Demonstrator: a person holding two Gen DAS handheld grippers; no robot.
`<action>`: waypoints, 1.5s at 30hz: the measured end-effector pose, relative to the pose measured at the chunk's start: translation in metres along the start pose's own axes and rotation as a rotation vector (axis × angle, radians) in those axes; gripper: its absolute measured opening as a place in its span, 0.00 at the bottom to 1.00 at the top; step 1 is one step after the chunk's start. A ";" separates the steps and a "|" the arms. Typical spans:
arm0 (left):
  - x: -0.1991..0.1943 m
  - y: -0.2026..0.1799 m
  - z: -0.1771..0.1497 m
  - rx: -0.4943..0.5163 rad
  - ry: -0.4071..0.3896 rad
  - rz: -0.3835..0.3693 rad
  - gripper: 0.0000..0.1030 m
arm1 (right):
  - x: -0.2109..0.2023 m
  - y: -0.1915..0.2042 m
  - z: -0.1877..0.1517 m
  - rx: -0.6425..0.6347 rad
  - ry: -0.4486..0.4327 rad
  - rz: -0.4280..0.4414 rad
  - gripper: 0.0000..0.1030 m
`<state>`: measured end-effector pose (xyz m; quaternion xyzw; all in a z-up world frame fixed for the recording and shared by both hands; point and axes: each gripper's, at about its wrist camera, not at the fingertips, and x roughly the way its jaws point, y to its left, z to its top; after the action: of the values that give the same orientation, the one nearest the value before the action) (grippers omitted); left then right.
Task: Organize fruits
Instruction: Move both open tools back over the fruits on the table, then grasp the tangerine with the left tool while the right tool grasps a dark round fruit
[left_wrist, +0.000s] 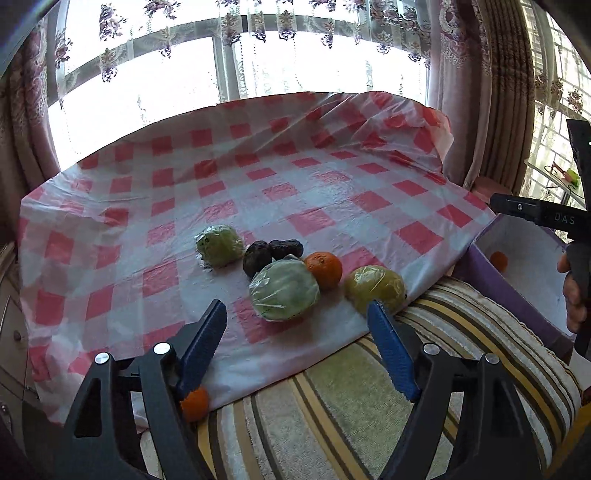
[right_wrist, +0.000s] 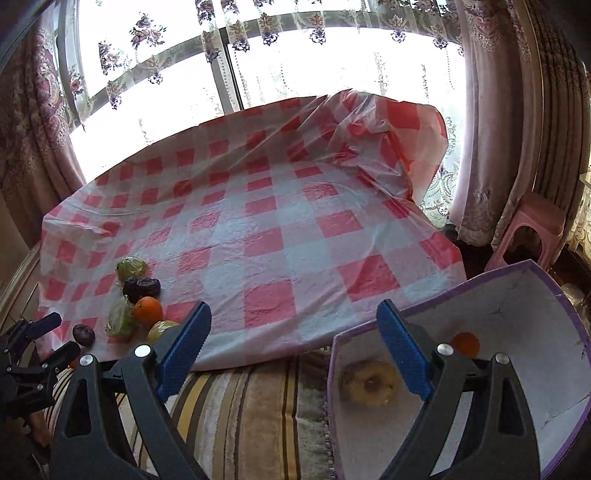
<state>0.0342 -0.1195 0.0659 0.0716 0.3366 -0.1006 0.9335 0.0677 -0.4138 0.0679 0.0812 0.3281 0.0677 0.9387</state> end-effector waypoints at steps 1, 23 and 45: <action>-0.001 0.008 -0.004 -0.020 0.007 0.006 0.70 | 0.004 0.007 -0.001 -0.010 0.009 0.013 0.89; 0.015 0.095 -0.057 -0.263 0.187 -0.015 0.50 | 0.079 0.143 0.023 -0.342 0.119 0.167 0.89; 0.022 0.097 -0.063 -0.251 0.177 -0.015 0.34 | 0.177 0.273 0.019 -0.883 0.376 0.179 0.84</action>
<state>0.0345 -0.0159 0.0100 -0.0398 0.4281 -0.0580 0.9010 0.1968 -0.1168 0.0290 -0.3107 0.4237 0.2942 0.7983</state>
